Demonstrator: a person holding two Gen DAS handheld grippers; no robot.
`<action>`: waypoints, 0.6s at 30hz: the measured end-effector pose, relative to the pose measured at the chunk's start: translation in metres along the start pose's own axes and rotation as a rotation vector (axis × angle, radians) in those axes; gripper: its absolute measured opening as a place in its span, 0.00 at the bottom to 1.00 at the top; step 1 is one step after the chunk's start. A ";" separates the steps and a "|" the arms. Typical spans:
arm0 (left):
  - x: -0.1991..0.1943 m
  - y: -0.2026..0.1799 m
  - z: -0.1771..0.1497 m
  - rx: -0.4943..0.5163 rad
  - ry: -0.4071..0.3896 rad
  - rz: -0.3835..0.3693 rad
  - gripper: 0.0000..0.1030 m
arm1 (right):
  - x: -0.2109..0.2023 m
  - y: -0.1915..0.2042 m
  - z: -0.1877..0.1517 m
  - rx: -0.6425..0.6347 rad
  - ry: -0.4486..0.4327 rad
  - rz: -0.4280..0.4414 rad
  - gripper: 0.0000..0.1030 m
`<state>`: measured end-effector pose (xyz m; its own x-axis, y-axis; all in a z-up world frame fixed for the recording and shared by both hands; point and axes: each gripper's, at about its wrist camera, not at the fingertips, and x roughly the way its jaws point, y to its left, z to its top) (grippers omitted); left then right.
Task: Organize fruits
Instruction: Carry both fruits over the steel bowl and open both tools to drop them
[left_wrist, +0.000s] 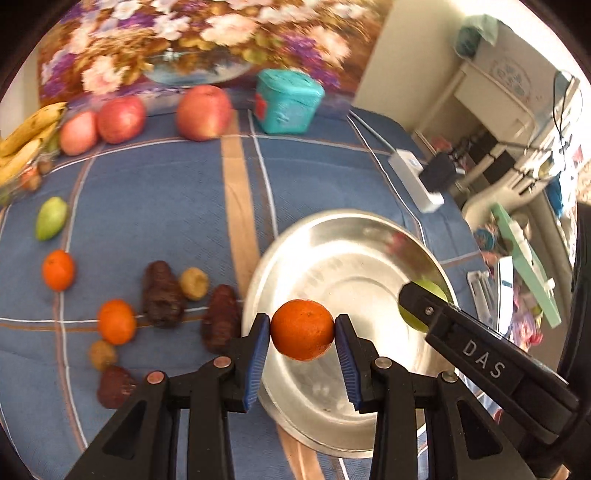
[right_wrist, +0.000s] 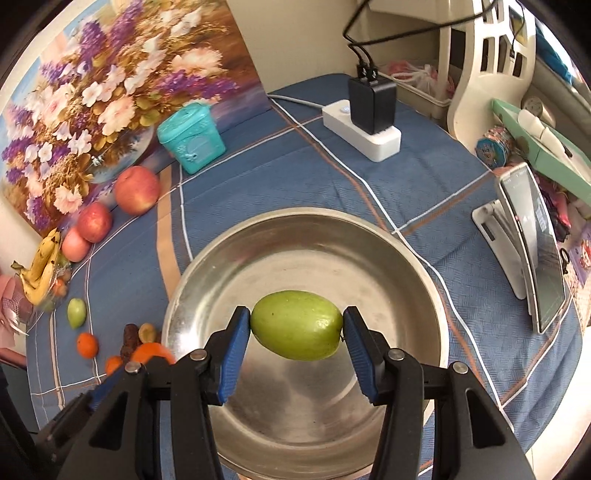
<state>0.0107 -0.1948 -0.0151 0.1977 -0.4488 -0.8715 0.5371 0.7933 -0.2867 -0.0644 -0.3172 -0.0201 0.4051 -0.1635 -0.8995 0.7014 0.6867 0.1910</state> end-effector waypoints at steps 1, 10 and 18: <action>0.002 -0.001 -0.001 0.005 0.005 0.001 0.38 | 0.002 -0.001 0.000 0.002 0.007 0.000 0.52; 0.004 0.000 -0.002 0.000 0.015 -0.005 0.39 | 0.006 -0.001 -0.002 0.004 0.028 -0.001 0.52; 0.002 0.008 -0.002 -0.010 0.014 0.030 0.42 | 0.003 -0.001 -0.001 0.002 0.010 -0.017 0.63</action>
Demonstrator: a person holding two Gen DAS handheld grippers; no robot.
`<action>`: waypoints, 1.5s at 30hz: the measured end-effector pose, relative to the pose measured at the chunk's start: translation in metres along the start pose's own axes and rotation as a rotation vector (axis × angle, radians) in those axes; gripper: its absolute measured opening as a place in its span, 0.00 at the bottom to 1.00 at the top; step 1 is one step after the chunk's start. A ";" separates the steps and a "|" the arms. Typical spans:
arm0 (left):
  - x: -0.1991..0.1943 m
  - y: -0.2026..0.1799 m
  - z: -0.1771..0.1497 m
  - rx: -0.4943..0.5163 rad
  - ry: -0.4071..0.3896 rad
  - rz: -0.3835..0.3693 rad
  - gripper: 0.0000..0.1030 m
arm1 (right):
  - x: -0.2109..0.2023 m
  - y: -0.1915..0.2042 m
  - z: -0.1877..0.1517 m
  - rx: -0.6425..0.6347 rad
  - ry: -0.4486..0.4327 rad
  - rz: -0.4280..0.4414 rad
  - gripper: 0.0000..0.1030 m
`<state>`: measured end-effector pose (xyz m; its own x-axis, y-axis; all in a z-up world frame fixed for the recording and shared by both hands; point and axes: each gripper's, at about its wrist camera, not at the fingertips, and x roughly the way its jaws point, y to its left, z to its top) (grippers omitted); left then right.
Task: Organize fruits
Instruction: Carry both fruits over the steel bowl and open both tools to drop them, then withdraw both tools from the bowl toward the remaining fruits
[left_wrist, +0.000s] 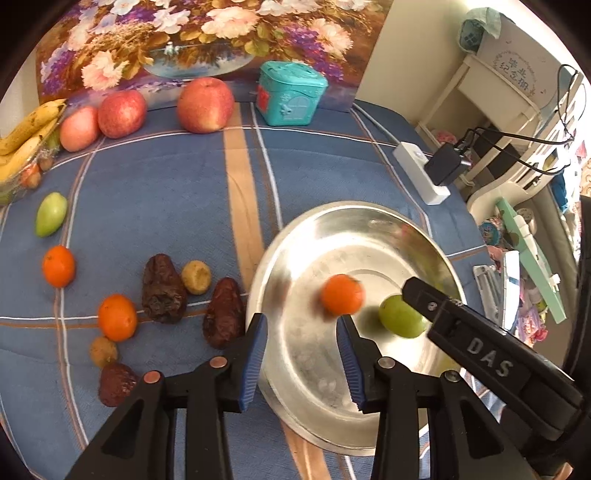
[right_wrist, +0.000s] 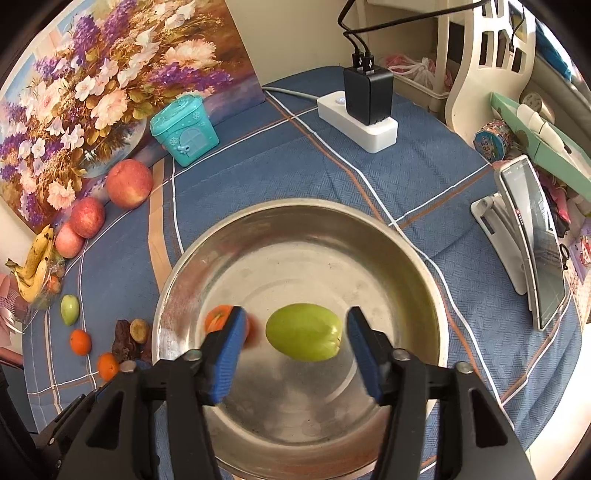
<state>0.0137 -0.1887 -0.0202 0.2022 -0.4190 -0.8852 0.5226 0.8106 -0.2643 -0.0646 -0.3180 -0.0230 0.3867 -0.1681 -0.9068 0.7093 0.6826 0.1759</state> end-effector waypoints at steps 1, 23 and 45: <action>0.000 0.001 0.000 -0.004 -0.001 0.007 0.42 | 0.000 0.000 0.000 0.000 0.000 0.000 0.63; -0.027 0.098 0.000 -0.256 -0.062 0.257 0.85 | 0.003 0.029 -0.006 -0.116 -0.009 -0.003 0.86; -0.067 0.148 -0.030 -0.358 -0.177 0.303 1.00 | -0.006 0.095 -0.037 -0.252 -0.003 0.189 0.94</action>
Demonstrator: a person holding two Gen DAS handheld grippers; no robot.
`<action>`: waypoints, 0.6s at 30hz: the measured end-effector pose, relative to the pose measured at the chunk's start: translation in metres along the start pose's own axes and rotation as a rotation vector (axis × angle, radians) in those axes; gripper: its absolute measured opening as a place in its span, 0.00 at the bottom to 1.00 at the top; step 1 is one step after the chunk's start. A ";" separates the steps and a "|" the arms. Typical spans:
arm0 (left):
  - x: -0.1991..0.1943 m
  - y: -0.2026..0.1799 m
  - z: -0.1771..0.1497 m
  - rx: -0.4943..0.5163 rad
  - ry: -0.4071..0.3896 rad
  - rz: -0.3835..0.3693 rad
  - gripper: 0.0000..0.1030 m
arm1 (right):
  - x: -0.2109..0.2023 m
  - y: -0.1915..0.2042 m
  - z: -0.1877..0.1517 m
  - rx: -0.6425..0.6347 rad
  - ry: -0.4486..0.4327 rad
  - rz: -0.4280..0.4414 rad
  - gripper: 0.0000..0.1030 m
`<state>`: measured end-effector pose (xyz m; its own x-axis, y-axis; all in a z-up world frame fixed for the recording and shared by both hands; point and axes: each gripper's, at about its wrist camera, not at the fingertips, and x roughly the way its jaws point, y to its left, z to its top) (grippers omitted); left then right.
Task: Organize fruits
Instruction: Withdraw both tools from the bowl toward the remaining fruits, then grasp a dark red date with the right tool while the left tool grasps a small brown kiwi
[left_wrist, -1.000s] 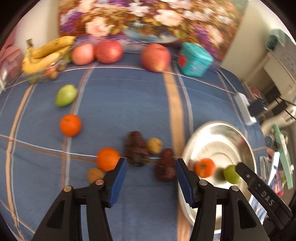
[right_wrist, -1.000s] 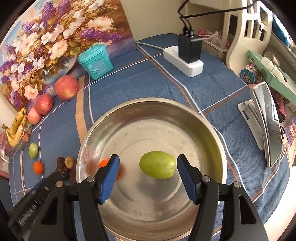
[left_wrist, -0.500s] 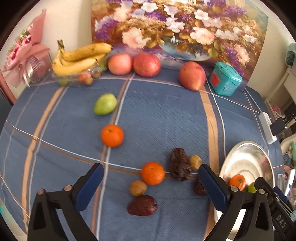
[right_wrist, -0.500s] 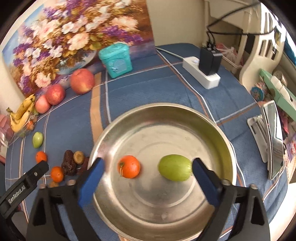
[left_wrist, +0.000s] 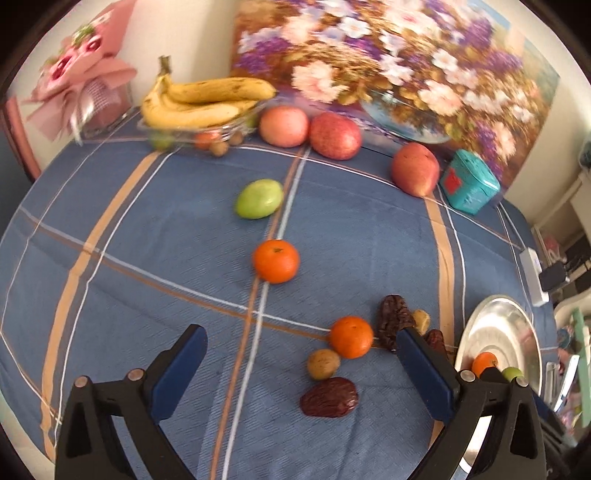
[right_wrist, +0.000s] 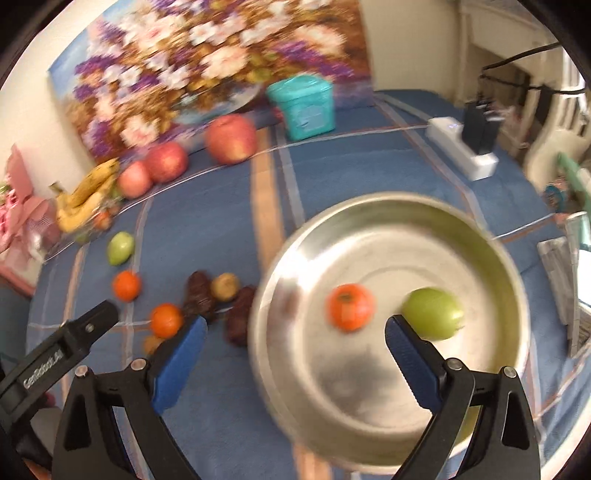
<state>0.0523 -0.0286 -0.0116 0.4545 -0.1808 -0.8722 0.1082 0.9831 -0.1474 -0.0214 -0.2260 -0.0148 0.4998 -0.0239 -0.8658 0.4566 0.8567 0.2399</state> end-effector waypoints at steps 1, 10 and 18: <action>-0.001 0.006 0.000 -0.022 -0.002 -0.006 1.00 | 0.001 0.004 -0.001 -0.005 0.003 0.015 0.94; -0.001 0.035 -0.003 -0.067 0.040 0.001 1.00 | 0.002 0.033 -0.013 -0.028 0.037 0.071 0.94; 0.011 0.059 -0.004 -0.124 0.091 0.047 1.00 | 0.013 0.072 -0.020 -0.100 0.077 0.131 0.93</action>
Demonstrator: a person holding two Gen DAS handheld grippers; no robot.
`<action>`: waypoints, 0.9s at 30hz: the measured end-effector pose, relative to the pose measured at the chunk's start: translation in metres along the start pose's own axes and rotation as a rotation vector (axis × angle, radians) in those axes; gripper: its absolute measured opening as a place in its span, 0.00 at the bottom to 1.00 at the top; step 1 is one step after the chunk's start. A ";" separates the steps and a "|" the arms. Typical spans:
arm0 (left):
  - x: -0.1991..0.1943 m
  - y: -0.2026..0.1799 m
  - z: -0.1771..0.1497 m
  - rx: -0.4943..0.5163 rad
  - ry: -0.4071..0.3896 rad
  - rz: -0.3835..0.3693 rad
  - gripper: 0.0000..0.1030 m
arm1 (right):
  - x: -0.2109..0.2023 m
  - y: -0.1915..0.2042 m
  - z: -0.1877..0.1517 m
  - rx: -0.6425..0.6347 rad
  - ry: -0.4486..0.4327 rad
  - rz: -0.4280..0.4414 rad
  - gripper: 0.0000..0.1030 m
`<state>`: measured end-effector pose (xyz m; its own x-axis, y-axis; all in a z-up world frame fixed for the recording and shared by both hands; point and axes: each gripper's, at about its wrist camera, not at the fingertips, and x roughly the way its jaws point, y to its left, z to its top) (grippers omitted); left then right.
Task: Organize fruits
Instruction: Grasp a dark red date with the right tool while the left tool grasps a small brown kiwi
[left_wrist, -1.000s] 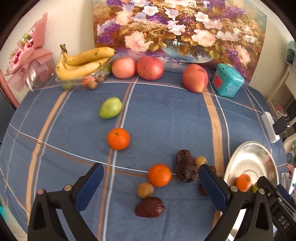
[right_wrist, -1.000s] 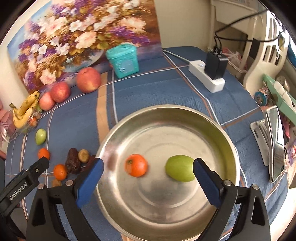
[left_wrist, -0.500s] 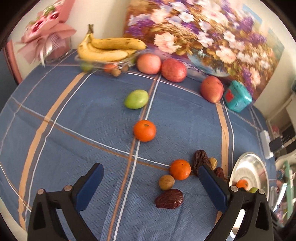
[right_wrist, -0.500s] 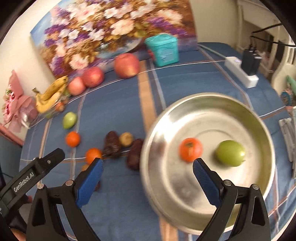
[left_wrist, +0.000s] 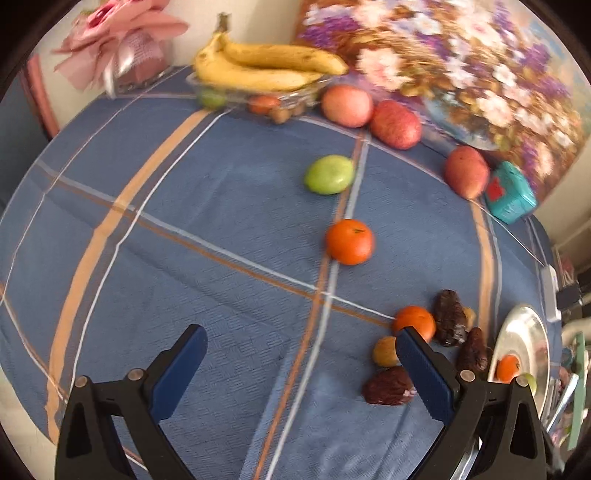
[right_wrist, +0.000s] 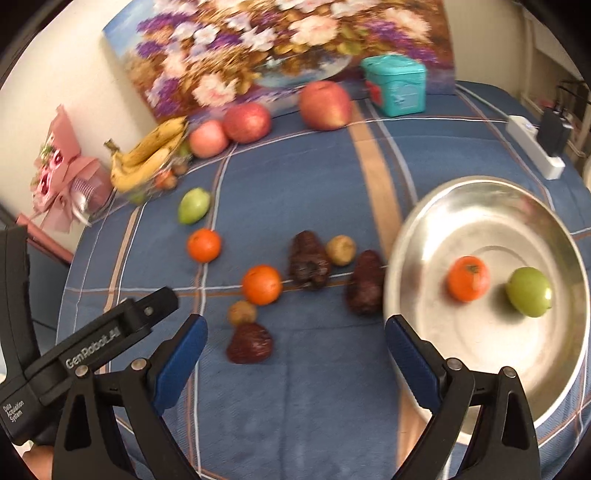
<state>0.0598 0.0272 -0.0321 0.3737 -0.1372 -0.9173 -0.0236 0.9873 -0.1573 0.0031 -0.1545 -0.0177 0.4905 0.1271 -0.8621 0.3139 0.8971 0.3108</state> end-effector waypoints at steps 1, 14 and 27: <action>0.002 0.006 0.001 -0.025 0.006 0.004 1.00 | 0.004 0.003 0.000 -0.010 0.008 0.001 0.93; 0.039 0.026 -0.001 -0.095 0.122 0.066 0.99 | 0.048 0.024 -0.007 -0.066 0.128 0.003 0.72; 0.047 0.027 0.013 -0.105 0.122 0.058 0.99 | 0.060 0.034 -0.012 -0.095 0.171 0.012 0.39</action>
<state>0.0885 0.0483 -0.0752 0.2537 -0.0955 -0.9625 -0.1408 0.9809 -0.1344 0.0336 -0.1116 -0.0642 0.3464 0.2010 -0.9163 0.2263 0.9300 0.2896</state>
